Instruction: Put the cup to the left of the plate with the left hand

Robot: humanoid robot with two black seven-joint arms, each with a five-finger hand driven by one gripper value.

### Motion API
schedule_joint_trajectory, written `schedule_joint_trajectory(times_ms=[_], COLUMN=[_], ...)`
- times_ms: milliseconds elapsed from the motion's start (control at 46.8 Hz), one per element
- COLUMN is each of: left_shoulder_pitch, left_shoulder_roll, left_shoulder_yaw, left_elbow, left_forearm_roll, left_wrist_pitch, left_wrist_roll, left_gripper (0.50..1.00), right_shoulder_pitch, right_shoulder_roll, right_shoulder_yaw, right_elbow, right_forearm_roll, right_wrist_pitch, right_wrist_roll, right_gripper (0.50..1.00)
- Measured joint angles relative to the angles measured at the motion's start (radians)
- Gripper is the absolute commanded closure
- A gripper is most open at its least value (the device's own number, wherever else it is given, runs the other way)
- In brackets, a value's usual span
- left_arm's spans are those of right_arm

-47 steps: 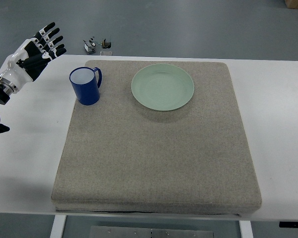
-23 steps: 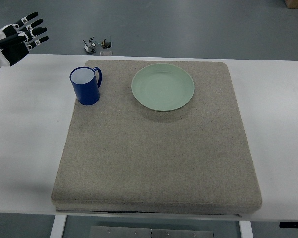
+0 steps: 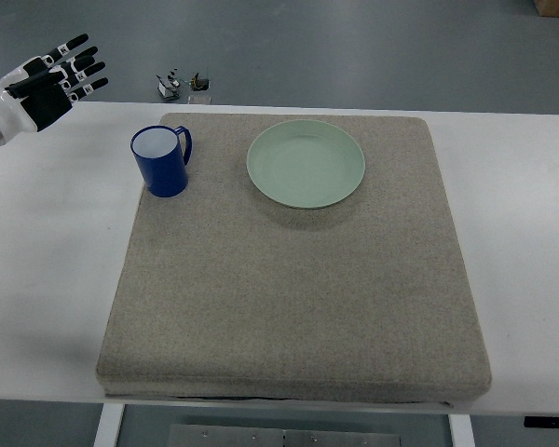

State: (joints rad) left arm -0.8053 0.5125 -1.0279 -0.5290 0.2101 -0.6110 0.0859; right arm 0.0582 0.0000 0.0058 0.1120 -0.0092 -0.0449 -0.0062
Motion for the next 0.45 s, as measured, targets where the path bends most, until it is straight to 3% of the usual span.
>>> schedule_joint_trajectory(times_ms=[449], left_shoulder_pitch=[-0.002], left_shoulder_roll=[-0.014], left_shoulder_yaw=[0.0], left_elbow=[0.003], left_forearm_roll=[-0.001], left_wrist_pitch=[0.0], left_wrist_roll=[0.0], left_gripper=[0.504], right_shoulder_pitch=[0.001], right_shoulder_roll=[0.0], right_shoulder_yaw=[0.001], right_elbow=[0.019], right_forearm_roll=[0.005], right_wrist_pitch=[0.002], right_wrist_roll=[0.001], right_gripper=[0.566])
